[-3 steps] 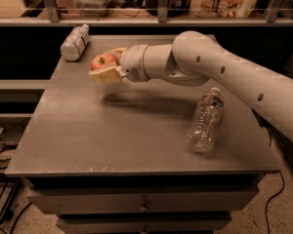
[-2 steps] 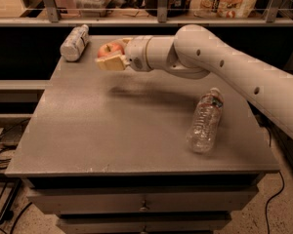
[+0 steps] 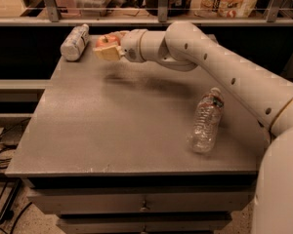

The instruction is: Move apple near blue plastic bottle

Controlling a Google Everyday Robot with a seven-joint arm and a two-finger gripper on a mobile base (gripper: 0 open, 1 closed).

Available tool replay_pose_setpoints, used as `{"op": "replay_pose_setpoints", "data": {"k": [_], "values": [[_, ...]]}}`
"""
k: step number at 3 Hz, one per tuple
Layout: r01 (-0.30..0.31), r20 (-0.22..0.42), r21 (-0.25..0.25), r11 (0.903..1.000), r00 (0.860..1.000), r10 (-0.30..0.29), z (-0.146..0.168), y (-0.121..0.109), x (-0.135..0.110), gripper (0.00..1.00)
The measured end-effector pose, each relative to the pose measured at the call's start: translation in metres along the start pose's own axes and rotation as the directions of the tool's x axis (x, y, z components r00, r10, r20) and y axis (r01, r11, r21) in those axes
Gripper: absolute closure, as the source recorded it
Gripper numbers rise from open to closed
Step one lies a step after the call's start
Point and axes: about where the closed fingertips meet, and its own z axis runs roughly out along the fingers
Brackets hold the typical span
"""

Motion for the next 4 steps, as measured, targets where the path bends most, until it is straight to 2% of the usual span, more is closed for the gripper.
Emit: {"op": "replay_pose_setpoints", "data": {"k": [1,3,4], "values": [[-0.005,-0.012,-0.006,1.0000,1.000,0.005,0.020,-0.012,0.000,0.60],[-0.025,-0.069,-0.055,0.9982,0.997,0.021,0.057,-0.011,0.013,0.12],[-0.064,-0.108,-0.086,0.9942,0.993,0.055,0.073,-0.003,0.029,0.00]]}}
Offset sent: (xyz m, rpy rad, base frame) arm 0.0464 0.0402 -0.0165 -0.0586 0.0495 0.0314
